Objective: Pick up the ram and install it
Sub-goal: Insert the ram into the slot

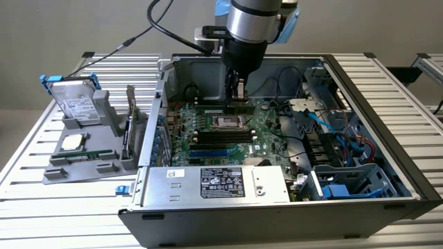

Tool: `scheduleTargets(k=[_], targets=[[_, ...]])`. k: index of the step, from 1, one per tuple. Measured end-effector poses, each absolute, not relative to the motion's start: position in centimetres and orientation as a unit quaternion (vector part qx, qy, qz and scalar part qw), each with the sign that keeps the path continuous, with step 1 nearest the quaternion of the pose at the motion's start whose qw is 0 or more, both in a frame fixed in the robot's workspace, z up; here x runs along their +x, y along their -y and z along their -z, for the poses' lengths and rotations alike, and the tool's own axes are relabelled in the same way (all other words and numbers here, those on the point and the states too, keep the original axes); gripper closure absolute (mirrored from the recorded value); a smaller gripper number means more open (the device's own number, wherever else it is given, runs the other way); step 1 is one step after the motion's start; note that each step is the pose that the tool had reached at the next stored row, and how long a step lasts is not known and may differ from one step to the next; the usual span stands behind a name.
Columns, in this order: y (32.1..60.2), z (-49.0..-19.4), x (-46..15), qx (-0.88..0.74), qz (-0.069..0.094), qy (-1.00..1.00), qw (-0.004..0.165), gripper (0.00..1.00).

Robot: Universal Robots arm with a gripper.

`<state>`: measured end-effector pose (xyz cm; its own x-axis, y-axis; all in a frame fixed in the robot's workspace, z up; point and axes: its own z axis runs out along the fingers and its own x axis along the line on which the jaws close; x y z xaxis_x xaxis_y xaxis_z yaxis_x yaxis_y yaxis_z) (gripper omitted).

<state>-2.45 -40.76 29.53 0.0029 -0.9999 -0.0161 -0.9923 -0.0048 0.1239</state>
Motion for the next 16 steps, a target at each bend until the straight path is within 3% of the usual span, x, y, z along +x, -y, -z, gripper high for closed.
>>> scheduleTargets(k=[16], targets=[[40.7,-26.6,-2.5,0.707,0.05,0.704,0.038,0.86]])
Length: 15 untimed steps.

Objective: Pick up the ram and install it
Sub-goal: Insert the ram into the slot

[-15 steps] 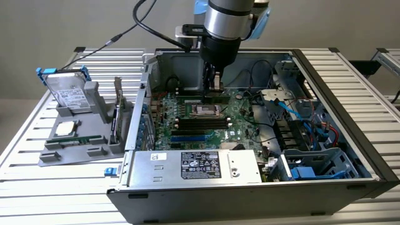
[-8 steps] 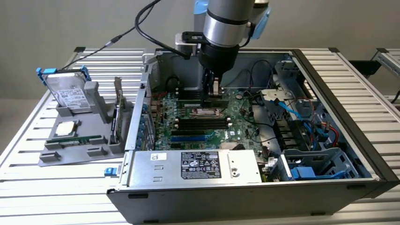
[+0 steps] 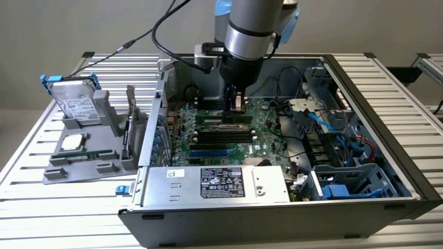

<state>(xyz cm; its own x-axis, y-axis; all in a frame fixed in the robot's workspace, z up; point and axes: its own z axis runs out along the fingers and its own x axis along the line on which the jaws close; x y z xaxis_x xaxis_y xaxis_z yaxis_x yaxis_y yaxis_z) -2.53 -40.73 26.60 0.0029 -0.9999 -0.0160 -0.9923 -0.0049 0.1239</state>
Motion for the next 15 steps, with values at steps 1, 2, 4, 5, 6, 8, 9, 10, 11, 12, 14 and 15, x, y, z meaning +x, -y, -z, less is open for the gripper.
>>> scheduleTargets(k=[1,2,4,5,6,8,9,10,11,12,14,15], targets=[[40.7,-26.4,-2.5,0.707,0.05,0.704,0.038,0.86],[40.7,-26.2,-2.5,0.707,0.05,0.704,0.038,0.86],[40.7,-25.9,-2.5,0.707,0.05,0.704,0.038,0.86],[40.7,-25.7,-2.5,0.707,0.05,0.704,0.038,0.86],[40.7,-25.5,-2.5,0.707,0.05,0.704,0.038,0.86],[40.7,-25.1,-2.5,0.707,0.05,0.704,0.038,0.86],[40.7,-25.0,-2.5,0.707,0.05,0.704,0.038,0.86],[40.7,-24.8,-2.5,0.707,0.05,0.704,0.038,0.86],[40.7,-24.6,-2.5,0.707,0.05,0.704,0.038,0.86],[40.7,-24.4,-2.5,0.707,0.05,0.704,0.038,0.86],[40.7,-24.1,-2.5,0.707,0.049,0.704,0.038,0.86],[40.7,-23.9,-2.5,0.707,0.049,0.704,0.038,0.86]])
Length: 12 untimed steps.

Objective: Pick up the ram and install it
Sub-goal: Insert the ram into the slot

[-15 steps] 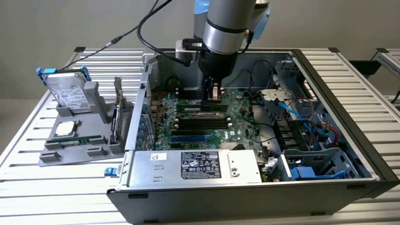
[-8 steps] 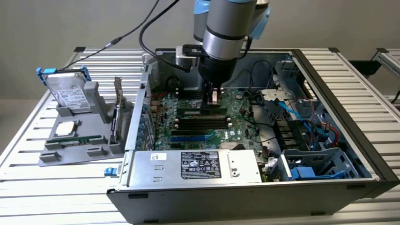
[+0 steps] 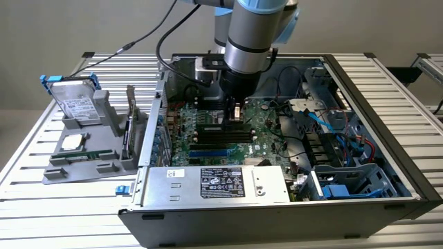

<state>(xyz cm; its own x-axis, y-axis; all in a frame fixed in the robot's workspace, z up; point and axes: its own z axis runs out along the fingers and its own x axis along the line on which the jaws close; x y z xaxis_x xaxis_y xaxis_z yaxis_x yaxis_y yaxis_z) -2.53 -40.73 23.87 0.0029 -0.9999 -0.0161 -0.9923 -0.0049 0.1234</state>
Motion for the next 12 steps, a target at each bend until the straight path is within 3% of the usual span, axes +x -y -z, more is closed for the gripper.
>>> scheduleTargets(k=[12], targets=[[40.77,-23.77,-2.13,0.707,0.049,0.704,0.039,0.86]])
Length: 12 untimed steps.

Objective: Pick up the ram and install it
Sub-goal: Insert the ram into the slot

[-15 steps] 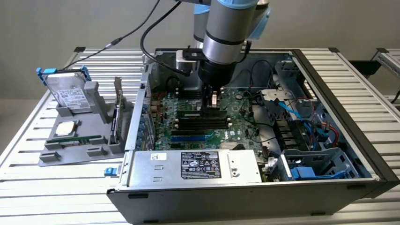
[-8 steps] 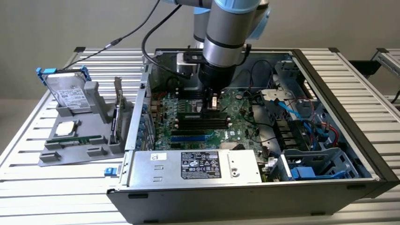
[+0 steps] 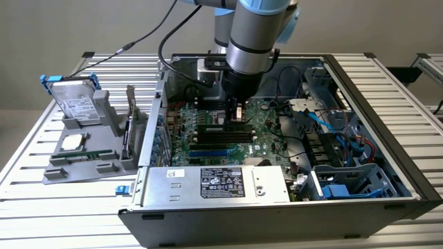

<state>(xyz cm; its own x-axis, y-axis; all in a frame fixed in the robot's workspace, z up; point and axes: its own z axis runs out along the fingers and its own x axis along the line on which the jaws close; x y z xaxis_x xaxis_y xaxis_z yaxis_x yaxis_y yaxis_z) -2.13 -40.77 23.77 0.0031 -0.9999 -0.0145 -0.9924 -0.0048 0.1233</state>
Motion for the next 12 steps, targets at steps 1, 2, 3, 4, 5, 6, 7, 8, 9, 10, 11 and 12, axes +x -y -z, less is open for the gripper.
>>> scheduleTargets(k=[1,2,3,4,5,6,7,8,9,10,11,12], targets=[[40.78,-23.77,-2.12,0.707,0.048,0.704,0.039,0.86],[40.79,-23.78,-2.11,0.707,0.048,0.704,0.039,0.86],[40.8,-23.78,-2.11,0.707,0.048,0.704,0.04,0.86],[40.82,-23.78,-2.11,0.707,0.047,0.704,0.04,0.86],[40.84,-23.78,-2.1,0.707,0.046,0.704,0.041,0.86],[40.86,-23.78,-2.09,0.707,0.046,0.704,0.042,0.86],[40.87,-23.77,-2.07,0.707,0.045,0.704,0.042,0.86],[40.88,-23.78,-2.05,0.707,0.044,0.705,0.043,0.86],[40.88,-23.77,-2.04,0.707,0.044,0.705,0.044,0.86],[40.89,-23.77,-2.03,0.707,0.043,0.705,0.044,0.86],[40.9,-23.76,-2.03,0.707,0.042,0.705,0.045,0.86],[40.91,-23.76,-2.02,0.707,0.041,0.705,0.046,0.86]])
